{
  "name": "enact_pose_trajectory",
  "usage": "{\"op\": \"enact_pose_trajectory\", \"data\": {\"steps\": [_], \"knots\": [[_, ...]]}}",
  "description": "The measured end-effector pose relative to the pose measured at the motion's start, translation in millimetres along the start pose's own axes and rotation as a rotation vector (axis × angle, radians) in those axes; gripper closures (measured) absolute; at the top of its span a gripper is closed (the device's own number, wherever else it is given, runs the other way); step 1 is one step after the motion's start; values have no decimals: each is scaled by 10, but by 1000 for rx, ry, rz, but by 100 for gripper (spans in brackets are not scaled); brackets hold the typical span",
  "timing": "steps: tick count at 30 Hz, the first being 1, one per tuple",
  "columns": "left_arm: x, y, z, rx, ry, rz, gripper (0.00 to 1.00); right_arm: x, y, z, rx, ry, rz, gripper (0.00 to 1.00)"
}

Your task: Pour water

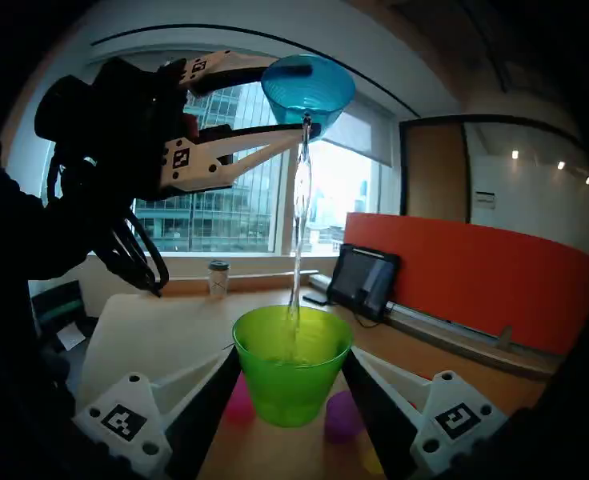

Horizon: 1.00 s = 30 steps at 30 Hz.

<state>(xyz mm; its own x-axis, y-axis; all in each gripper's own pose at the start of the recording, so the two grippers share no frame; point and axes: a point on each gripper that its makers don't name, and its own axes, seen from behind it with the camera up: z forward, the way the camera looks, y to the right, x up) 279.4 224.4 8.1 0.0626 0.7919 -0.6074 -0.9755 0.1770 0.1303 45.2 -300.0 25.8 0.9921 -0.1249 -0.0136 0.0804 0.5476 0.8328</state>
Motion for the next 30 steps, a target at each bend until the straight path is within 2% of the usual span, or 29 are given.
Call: {"op": "enact_pose_trajectory", "data": {"steps": [9, 17, 24, 30], "knots": [[87, -55, -4, 5, 15, 66, 16, 27, 22, -13, -6, 9, -1, 11], [216, 9, -49, 3, 36, 125, 16, 54, 39, -16, -10, 16, -1, 11], [267, 6, -52, 7, 45, 185, 16, 66, 46, -29, -12, 22, -1, 12], [315, 13, -34, 10, 56, 215, 16, 70, 47, -39, -15, 26, -1, 11]]}}
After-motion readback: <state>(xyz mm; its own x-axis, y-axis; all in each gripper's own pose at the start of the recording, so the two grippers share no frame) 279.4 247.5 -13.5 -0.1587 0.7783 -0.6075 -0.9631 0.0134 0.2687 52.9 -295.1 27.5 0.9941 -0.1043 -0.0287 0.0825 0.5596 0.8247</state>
